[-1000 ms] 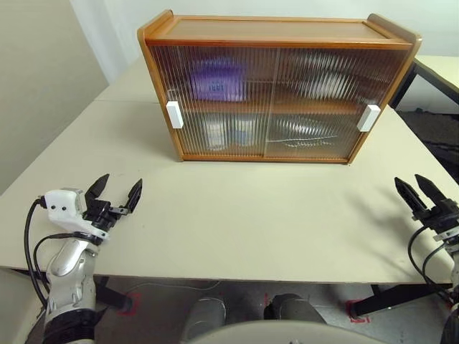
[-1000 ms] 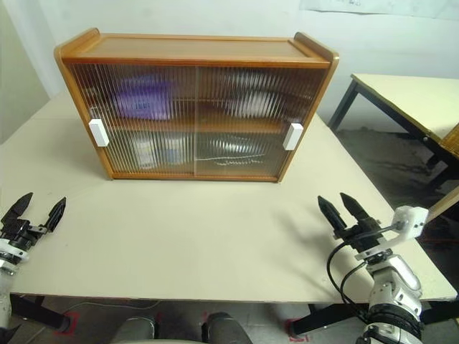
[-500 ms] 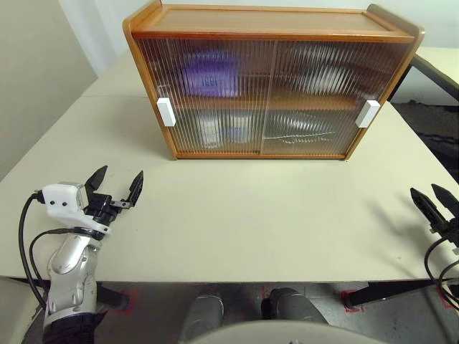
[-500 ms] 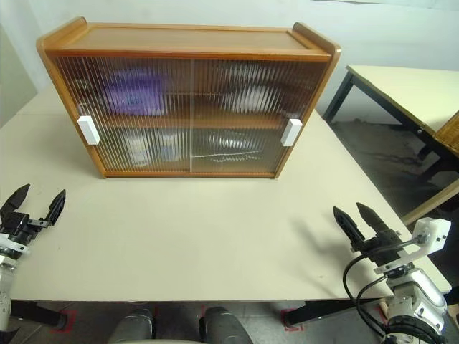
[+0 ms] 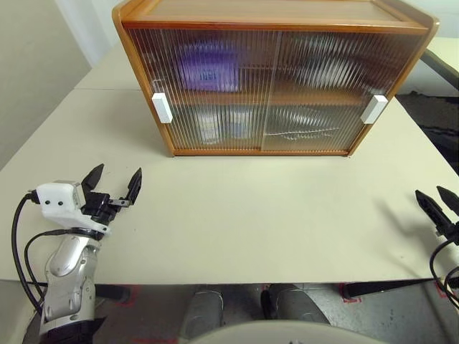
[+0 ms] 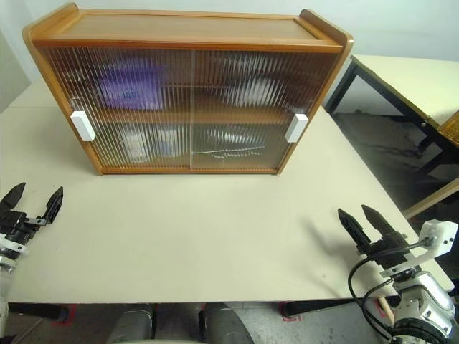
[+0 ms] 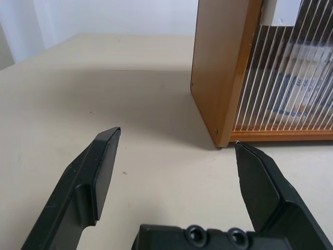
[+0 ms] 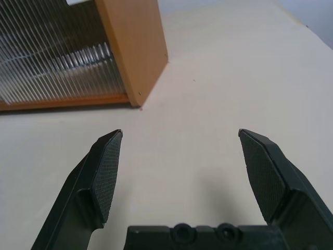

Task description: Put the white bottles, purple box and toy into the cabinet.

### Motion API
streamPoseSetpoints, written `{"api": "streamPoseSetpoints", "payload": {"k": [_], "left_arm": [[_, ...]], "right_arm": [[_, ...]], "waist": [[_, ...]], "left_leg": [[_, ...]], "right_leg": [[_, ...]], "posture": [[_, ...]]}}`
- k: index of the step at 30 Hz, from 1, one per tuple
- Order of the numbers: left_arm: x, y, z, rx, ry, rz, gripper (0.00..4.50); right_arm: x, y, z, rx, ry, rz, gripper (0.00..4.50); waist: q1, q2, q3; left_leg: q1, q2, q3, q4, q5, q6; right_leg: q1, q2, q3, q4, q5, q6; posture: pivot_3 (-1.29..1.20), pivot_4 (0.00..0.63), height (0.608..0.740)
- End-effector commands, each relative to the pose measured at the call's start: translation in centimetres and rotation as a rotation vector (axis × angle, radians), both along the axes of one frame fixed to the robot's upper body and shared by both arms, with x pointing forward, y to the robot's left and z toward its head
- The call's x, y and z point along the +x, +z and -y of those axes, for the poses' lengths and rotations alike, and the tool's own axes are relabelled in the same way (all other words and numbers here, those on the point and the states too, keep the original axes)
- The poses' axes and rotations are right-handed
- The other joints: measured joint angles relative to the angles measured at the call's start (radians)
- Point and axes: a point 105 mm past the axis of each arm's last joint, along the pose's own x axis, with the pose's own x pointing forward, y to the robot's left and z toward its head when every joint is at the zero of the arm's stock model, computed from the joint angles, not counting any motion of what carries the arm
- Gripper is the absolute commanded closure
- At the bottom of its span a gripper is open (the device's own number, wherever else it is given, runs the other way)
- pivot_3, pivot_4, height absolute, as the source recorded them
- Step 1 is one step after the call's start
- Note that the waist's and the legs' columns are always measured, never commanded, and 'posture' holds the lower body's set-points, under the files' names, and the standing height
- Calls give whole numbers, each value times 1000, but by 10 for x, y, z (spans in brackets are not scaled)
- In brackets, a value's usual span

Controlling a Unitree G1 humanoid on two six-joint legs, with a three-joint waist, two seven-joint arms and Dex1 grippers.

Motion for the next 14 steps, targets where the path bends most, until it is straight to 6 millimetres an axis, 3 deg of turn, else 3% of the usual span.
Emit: {"api": "streamPoseSetpoints", "payload": {"k": [1,14], "left_arm": [[-1,-1,0,-7,10,-7,0],[6,5,-25,22,51,13,0]], "right_arm": [[2,5,5,-22,-4,-6,17],[22,7,-7,-7,18,34,17]], "waist": [[0,0,0],[1,0,-1]], "left_leg": [[0,0,0,0,0,0],[12,-1,1,0,-2,3]], "right_leg": [[0,0,0,0,0,0],[6,0,1,0,0,2]], "posture": [[-12,92,740],[1,52,740]]}}
